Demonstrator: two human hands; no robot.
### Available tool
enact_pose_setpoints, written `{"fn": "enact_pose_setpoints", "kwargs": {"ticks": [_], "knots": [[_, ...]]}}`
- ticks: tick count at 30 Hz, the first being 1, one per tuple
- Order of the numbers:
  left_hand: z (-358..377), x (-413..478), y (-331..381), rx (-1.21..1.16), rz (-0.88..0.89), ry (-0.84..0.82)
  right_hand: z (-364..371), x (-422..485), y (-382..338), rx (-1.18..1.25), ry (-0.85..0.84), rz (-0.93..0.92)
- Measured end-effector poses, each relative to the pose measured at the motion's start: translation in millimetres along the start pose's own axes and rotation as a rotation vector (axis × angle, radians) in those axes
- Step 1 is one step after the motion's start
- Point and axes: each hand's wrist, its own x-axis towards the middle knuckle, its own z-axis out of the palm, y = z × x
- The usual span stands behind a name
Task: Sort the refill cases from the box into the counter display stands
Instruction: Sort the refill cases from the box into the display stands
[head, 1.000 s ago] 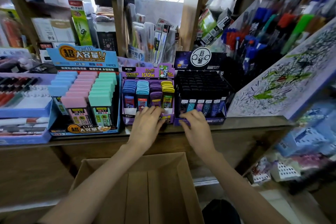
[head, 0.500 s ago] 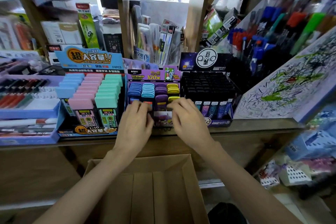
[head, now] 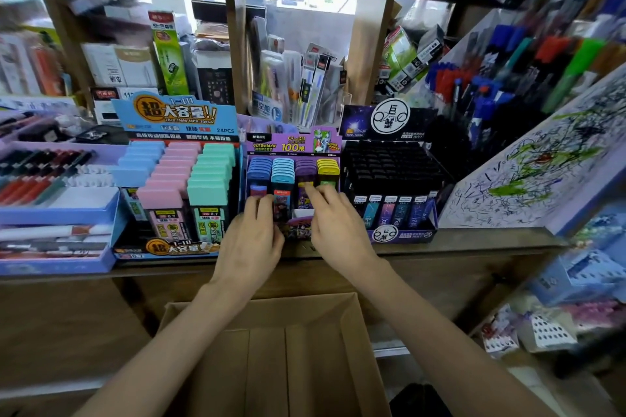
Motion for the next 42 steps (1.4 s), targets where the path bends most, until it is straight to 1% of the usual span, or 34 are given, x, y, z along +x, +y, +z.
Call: {"fn": "enact_pose_setpoints", "kwargs": {"ticks": [6,13,20,22,26,28,31,32,34,36,38,40,42], "knots": [[-2.3,1.7,3.3,-0.004,-0.035,-0.018,0.4,1.8,-5.9,-0.057,-0.063,0.015],[1.5,-0.3,-0.7,-0.014,-0.009,-0.017,2.6,-4.8,-5.5,-0.066,-0.025,-0.032],[-1.6,-2.8,0.3,-0.037,-0.004,0.0,2.1,-7.2,-9.4,-0.006,-0.106,0.003],[-9.5,-7.1,2.9,-0.03,0.043,0.011,-5.1,-9.7,-11.5,0.014,-0.074,-0.005],[-44.0,-19.1,-1.7,-0.021,0.146,0.132,-23.4,-11.4,-25.4,0.11,0.058,-0.083],[-62.3,-25.1,-15.6,-0.033,0.147,0.221,-30.0,-9.4,-39.6,0.211,0.113,-0.119],[-83.4,-28.1,-50.1,-0.053,0.131,0.365,-32.5,-3.7,-67.8,0.353,0.121,-0.142],[-89.1,-26.2,-63.0,-0.084,0.102,0.407,-31.2,-0.5,-78.8,0.434,0.106,-0.126],[-97.1,-18.3,-89.6,-0.265,-0.04,0.436,-25.4,9.6,-101.5,0.642,0.058,-0.04],[-96.2,-6.7,-113.7,-0.489,-0.247,0.4,-15.0,24.2,-121.4,0.793,0.004,0.074],[-88.6,4.9,-129.2,-0.642,-0.407,0.325,-3.2,39.0,-136.5,0.879,-0.029,0.165],[-80.1,16.8,-134.5,-0.764,-0.474,0.278,5.4,52.3,-147.6,0.917,-0.013,0.237],[-74.9,26.5,-136.1,-0.82,-0.501,0.284,11.0,63.1,-151.7,0.924,0.043,0.3]]}}
